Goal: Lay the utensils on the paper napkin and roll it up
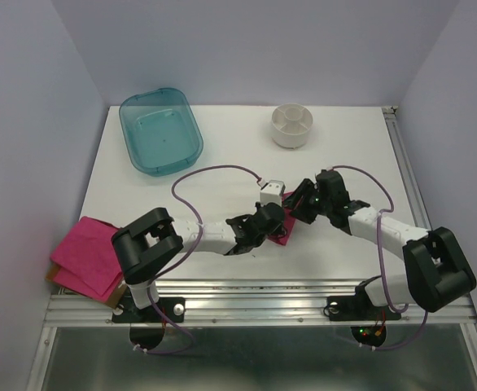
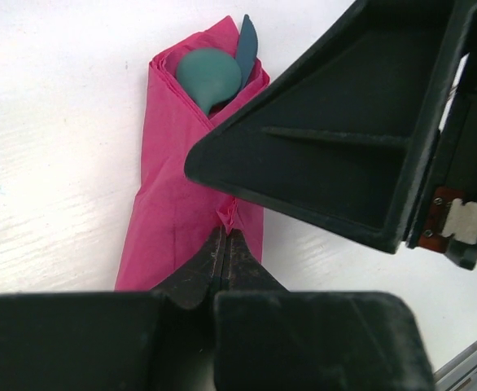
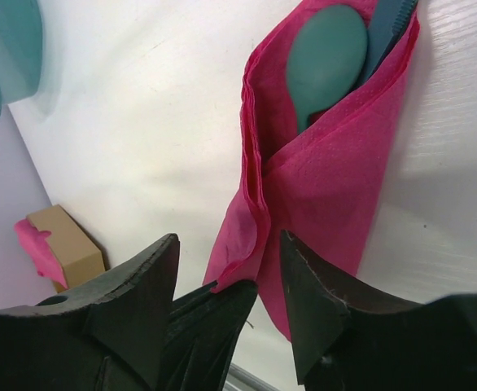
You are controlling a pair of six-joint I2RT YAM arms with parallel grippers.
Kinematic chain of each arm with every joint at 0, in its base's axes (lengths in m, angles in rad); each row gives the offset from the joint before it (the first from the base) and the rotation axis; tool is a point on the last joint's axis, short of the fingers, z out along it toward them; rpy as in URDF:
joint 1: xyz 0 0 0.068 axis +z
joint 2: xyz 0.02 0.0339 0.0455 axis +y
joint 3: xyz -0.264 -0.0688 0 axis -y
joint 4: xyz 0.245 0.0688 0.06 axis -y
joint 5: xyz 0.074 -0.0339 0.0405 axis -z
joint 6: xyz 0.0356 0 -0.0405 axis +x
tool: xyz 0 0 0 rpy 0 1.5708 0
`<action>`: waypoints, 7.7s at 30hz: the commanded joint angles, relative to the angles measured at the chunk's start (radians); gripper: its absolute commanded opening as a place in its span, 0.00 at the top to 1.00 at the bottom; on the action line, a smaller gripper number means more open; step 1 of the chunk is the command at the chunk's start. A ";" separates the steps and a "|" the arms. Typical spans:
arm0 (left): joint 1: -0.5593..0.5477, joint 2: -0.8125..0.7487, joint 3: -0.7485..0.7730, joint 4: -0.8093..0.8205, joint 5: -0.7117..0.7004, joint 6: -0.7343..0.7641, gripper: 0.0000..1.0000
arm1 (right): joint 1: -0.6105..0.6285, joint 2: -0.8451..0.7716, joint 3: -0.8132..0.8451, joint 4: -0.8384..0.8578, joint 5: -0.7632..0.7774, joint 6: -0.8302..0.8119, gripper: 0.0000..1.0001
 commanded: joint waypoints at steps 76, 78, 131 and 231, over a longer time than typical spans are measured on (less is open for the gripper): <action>0.038 0.023 -0.009 -0.222 -0.142 -0.025 0.20 | -0.007 0.074 -0.022 0.092 0.004 0.050 0.99; 0.040 0.013 -0.009 -0.222 -0.144 -0.018 0.20 | -0.007 0.085 -0.023 0.103 0.004 0.056 0.99; -0.020 0.063 0.115 -0.116 0.029 0.182 0.50 | -0.007 0.138 0.083 0.063 0.032 0.040 0.99; 0.025 0.167 0.120 -0.186 0.077 0.167 0.61 | -0.007 0.043 0.070 -0.052 0.109 0.026 0.99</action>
